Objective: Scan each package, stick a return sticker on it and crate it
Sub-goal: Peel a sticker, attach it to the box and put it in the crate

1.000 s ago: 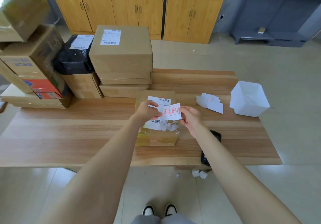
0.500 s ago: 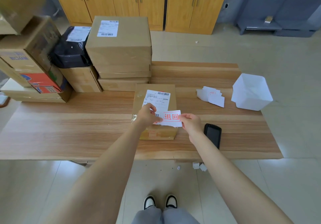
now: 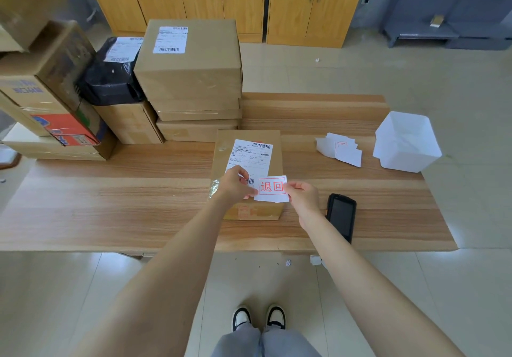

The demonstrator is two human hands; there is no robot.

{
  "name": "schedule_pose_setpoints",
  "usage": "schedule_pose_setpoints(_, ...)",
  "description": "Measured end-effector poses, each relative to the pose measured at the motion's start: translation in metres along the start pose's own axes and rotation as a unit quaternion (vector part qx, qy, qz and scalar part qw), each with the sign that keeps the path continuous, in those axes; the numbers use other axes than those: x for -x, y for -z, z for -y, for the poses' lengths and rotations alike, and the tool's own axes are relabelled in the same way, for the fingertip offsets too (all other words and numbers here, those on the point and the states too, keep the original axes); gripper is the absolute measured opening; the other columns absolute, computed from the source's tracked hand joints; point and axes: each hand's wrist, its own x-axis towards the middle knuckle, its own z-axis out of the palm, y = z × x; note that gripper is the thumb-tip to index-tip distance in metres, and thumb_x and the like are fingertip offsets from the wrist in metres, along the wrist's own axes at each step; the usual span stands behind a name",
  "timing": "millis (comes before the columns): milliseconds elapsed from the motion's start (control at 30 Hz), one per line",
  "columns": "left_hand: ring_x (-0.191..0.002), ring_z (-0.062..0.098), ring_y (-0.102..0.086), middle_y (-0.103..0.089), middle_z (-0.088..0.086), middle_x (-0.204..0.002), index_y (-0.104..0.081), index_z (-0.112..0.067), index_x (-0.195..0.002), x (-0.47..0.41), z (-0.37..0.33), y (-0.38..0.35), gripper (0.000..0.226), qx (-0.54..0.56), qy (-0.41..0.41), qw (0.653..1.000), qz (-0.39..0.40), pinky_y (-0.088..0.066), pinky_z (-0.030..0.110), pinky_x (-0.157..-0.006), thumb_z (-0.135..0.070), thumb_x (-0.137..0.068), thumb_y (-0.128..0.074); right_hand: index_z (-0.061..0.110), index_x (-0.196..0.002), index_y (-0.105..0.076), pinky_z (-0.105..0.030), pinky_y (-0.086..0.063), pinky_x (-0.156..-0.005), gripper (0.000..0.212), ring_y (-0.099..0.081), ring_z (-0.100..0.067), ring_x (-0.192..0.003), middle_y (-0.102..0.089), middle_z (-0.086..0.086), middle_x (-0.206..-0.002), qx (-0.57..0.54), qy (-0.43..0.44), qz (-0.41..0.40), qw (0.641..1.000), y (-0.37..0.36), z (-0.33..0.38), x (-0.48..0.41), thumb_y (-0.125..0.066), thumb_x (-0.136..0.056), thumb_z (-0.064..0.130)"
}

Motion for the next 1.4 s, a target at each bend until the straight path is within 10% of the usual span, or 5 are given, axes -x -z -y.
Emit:
schedule_pose_setpoints(633, -0.069, 0.026, -0.058, -0.053, 0.005, -0.085, -0.036, -0.016, -0.069, -0.007, -0.002, -0.005, 0.039, -0.097, -0.013, 0.995, -0.004, -0.042, 0.022, -0.046, 0.009, -0.074, -0.066, 0.01, -0.099, -0.064, -0.029, -0.047, -0.08, 0.012, -0.057, -0.017, -0.09, -0.065, -0.004, -0.098, 0.019, -0.003, 0.001, 1.0, -0.002, -0.003, -0.001, -0.061, -0.09, 0.016)
schedule_pose_setpoints(1000, -0.089, 0.019, -0.05, -0.056, 0.001, -0.103, -0.05, -0.014, -0.101, -0.003, -0.004, 0.001, 0.027, -0.323, -0.08, 0.943, -0.024, -0.037, 0.028, -0.067, -0.025, -0.083, -0.068, 0.009, -0.125, -0.05, -0.027, -0.041, -0.078, 0.033, -0.055, -0.016, -0.096, -0.059, -0.005, -0.116, 0.112, 0.07, -0.028, 0.991, 0.002, 0.001, 0.01, -0.051, -0.097, 0.026)
schedule_pose_setpoints(1167, -0.123, 0.025, -0.036, -0.042, 0.005, -0.135, -0.038, -0.015, -0.135, 0.003, 0.004, -0.013, 0.037, -0.452, -0.22, 0.862, -0.06, -0.035, 0.032, -0.096, -0.023, -0.099, -0.042, 0.008, -0.14, -0.041, -0.031, -0.034, -0.105, 0.04, -0.039, -0.02, -0.131, -0.045, -0.004, -0.141, 0.331, 0.301, -0.04, 0.893, -0.009, 0.006, 0.026, -0.036, -0.102, 0.019)
schedule_pose_setpoints(1400, -0.145, 0.024, 0.018, 0.01, 0.009, -0.159, 0.008, -0.006, -0.15, 0.022, 0.026, -0.033, 0.056, -0.583, -0.264, 0.768, -0.035, 0.011, 0.035, -0.117, -0.023, -0.1, -0.009, 0.003, -0.15, 0.002, -0.031, 0.011, -0.118, 0.054, 0.01, -0.022, -0.147, 0.006, -0.011, -0.16, 0.539, 0.37, 0.039, 0.756, -0.022, -0.016, 0.034, -0.021, -0.103, 0.012)
